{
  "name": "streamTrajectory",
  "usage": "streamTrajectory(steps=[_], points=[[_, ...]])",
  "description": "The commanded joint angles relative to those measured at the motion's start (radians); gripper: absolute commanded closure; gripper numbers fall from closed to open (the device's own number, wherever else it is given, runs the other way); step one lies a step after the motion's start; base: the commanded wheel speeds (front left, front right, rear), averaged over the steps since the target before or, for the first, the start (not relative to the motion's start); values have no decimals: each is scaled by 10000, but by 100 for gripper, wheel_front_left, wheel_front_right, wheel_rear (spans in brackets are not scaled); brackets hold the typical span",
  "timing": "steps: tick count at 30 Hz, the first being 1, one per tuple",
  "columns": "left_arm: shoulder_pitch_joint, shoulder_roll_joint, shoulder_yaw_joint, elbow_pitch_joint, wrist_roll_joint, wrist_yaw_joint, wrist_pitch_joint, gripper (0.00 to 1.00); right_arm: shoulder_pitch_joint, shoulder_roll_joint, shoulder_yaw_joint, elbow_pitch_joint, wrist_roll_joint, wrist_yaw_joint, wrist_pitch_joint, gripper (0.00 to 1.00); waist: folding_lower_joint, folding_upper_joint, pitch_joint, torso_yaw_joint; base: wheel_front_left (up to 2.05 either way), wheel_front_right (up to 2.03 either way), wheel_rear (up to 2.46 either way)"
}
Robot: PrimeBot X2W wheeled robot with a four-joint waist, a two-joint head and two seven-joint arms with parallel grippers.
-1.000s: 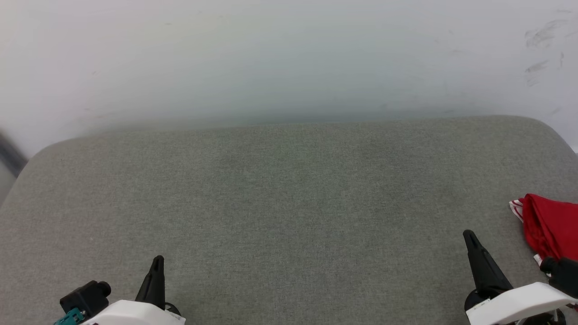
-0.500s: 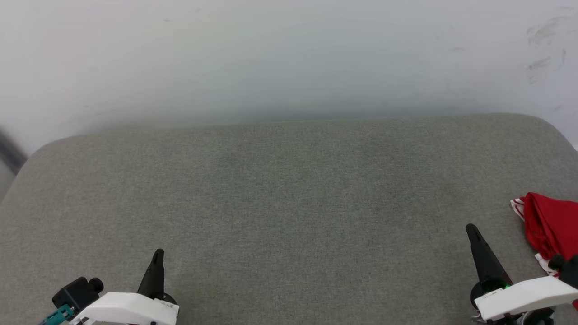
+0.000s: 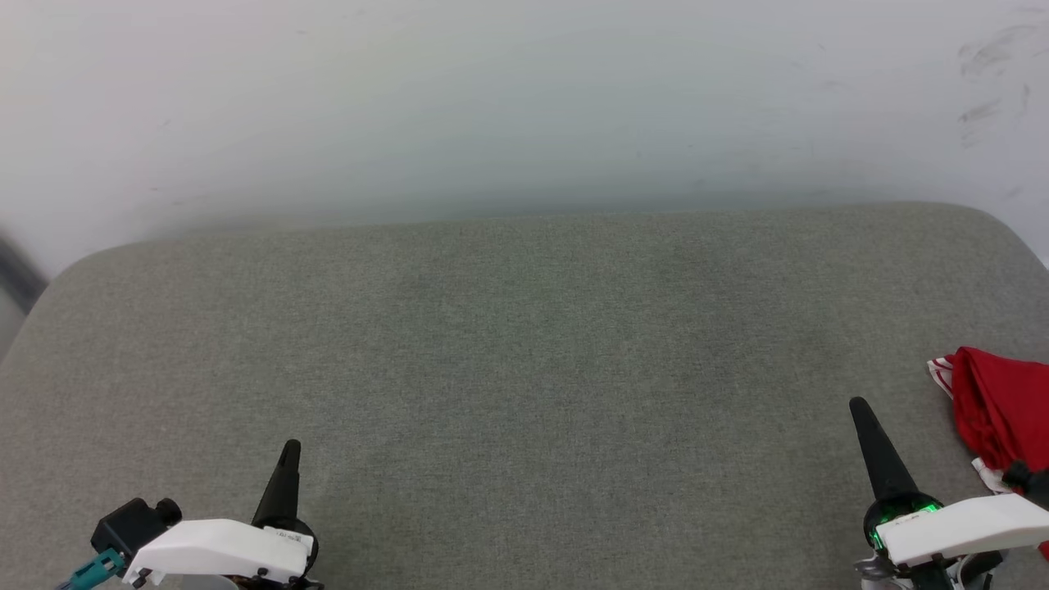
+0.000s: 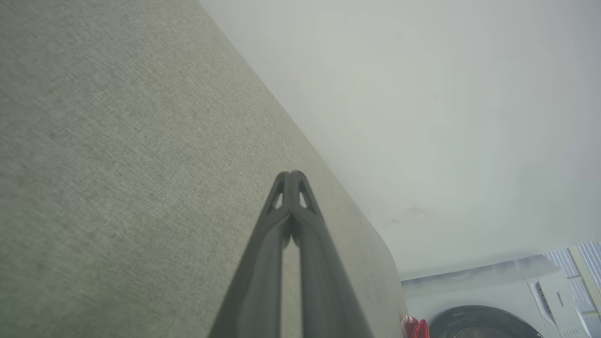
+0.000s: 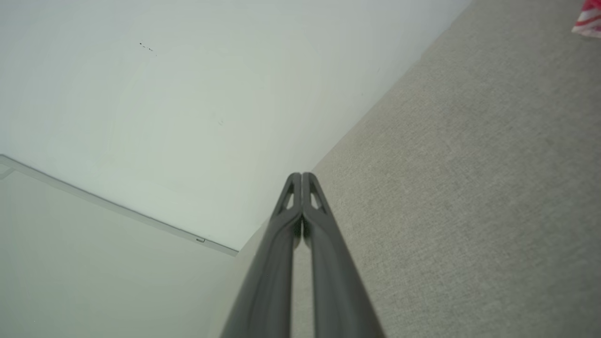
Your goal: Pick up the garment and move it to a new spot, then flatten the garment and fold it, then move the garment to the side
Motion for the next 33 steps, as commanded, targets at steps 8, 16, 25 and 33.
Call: streamTrajectory(steps=[8,16,25,33], points=[[-368,-94,231,8,-852,-199,263,100,-404,28,-89,156,985,-1,50,100,0,0,42,0,0,0,0],[-498,-196,383,79,-1558,-334,475,100,-552,43,-148,360,1789,0,83,100,0,0,86,-1,0,0,0],[-622,-305,555,159,-2295,-466,696,100,-682,63,-214,576,2633,0,147,100,0,0,135,-1,0,0,0],[-727,-400,688,219,-2906,-570,877,100,-802,81,-267,750,3325,-1,183,100,0,0,178,-2,0,0,0]])
